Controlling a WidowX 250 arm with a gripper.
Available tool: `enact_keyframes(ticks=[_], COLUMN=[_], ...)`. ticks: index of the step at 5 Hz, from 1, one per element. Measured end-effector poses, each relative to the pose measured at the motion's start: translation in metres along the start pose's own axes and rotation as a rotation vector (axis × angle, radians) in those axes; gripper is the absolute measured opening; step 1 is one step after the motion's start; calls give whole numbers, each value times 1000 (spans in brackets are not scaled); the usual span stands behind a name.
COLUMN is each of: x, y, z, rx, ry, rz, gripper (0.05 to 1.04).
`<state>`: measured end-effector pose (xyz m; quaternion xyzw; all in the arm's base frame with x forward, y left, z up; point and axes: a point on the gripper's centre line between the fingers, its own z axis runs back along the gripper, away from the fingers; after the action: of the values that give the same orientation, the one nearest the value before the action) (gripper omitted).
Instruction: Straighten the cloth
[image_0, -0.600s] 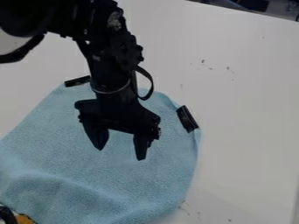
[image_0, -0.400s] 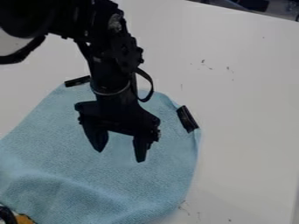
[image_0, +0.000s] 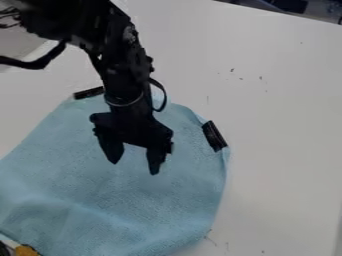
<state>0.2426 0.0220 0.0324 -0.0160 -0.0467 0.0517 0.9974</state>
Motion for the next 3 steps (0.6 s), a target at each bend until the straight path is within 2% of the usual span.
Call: enact_keyframes(ticks=[2,3], x=[41,52], y=[26,29], z=[-29,-31], rx=[-11,-2], ry=[-40,-55], rz=[-58,-56], gripper=[1000,1000])
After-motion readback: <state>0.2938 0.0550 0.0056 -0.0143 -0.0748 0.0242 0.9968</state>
